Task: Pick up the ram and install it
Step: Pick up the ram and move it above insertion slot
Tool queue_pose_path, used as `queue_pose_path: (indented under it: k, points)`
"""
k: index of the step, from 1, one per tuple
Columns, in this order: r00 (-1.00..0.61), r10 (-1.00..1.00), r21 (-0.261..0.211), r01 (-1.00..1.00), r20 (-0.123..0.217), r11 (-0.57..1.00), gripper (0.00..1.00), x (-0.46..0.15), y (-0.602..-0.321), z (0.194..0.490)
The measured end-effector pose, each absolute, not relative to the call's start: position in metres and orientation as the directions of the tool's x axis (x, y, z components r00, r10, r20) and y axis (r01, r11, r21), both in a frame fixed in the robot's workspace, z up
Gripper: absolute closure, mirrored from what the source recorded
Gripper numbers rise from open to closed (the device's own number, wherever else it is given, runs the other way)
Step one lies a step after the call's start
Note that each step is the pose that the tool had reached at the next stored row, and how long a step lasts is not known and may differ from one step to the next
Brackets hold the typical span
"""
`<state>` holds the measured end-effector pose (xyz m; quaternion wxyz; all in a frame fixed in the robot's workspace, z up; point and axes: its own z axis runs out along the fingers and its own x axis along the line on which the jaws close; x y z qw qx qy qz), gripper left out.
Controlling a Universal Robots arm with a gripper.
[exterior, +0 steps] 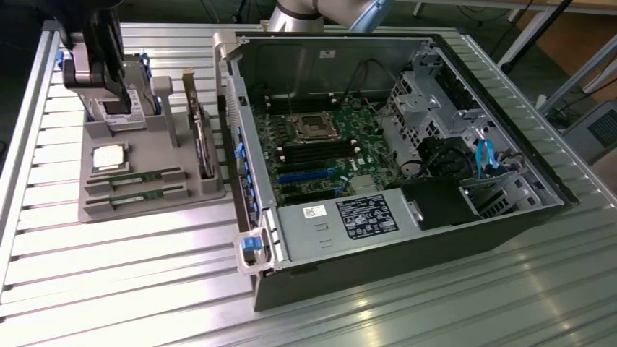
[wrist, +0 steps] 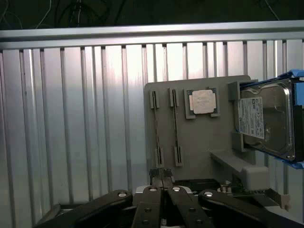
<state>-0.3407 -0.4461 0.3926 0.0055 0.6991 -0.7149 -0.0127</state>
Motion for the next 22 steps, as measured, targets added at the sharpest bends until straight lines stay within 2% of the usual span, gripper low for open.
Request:
queue_pose_path:
  k: [6,7,8,10,14,22]
  points:
    - [0.002,-1.0,0.026,-1.0,-0.01,-0.002,0.89,-0.341,-0.446,0.393]
    - [0.002,-1.0,0.026,-1.0,-0.01,-0.002,0.83,-0.341,-0.446,0.393]
    - [0.002,-1.0,0.026,-1.0,-0.01,-0.002,0.71,-0.341,-0.446,0.393]
    - [0.002,-1.0,0.026,-1.0,-0.01,-0.002,0.58,-0.341,-0.446,0.392]
    - [0.002,-1.0,0.026,-1.0,-0.009,-0.002,0.58,-0.341,-0.446,0.382]
    - [0.002,-1.0,0.026,-1.0,-0.008,-0.002,0.58,-0.341,-0.446,0.338]
